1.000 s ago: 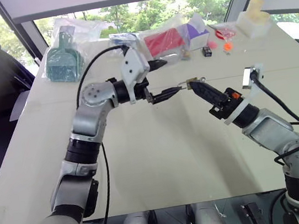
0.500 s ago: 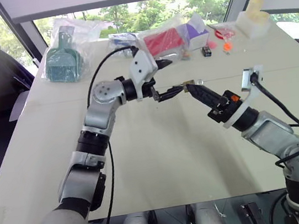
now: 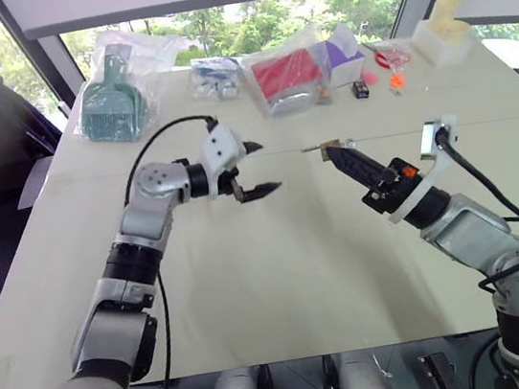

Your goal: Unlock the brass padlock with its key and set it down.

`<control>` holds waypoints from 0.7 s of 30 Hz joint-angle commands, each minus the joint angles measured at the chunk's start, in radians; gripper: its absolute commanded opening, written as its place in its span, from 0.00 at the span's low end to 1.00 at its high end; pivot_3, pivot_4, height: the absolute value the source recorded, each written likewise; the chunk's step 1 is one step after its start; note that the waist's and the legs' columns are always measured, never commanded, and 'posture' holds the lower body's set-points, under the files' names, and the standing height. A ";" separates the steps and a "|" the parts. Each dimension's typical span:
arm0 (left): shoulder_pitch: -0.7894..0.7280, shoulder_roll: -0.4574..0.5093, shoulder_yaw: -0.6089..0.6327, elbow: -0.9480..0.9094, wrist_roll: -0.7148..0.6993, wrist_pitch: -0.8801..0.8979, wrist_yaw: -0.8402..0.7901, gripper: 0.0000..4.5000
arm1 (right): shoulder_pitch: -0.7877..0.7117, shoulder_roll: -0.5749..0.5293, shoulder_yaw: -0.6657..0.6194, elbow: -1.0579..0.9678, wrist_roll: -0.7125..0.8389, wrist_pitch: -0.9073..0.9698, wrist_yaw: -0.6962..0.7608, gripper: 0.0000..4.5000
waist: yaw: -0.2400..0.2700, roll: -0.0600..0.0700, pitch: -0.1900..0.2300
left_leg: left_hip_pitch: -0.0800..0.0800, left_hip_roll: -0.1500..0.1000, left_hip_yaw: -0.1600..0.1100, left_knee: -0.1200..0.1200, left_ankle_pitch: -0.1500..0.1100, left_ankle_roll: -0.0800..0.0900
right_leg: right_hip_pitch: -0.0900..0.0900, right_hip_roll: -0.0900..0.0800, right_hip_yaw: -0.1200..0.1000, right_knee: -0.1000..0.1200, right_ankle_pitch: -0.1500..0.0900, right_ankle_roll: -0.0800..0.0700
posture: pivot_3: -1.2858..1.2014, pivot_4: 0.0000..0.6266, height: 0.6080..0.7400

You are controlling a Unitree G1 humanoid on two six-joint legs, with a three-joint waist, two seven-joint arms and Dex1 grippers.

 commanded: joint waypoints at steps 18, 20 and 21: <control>-0.050 -0.079 0.066 -0.225 -0.146 0.159 0.003 0.99 | -0.021 0.002 -0.007 -0.019 -0.016 -0.011 0.014 0.00 | -0.004 0.000 0.000 | 0.001 0.000 0.001 -0.001 0.000 -0.001 | 0.000 0.001 0.000 0.001 0.000 0.000 | 0.52 0.24 0.96; -0.036 -0.070 0.055 -0.250 -0.147 0.174 -0.010 0.99 | -0.023 0.004 -0.007 -0.017 -0.018 -0.012 0.013 0.00 | -0.004 0.000 0.000 | 0.001 0.000 0.001 -0.001 0.000 -0.001 | 0.000 0.001 0.000 0.001 0.000 0.000 | 0.52 0.24 0.96; -0.027 -0.066 0.051 -0.260 -0.146 0.180 -0.016 0.99 | -0.024 0.006 -0.007 -0.016 -0.020 -0.013 0.013 0.00 | -0.004 0.000 0.000 | 0.001 0.000 0.001 -0.001 0.000 -0.001 | 0.000 0.001 0.000 0.001 0.000 0.000 | 0.52 0.24 0.96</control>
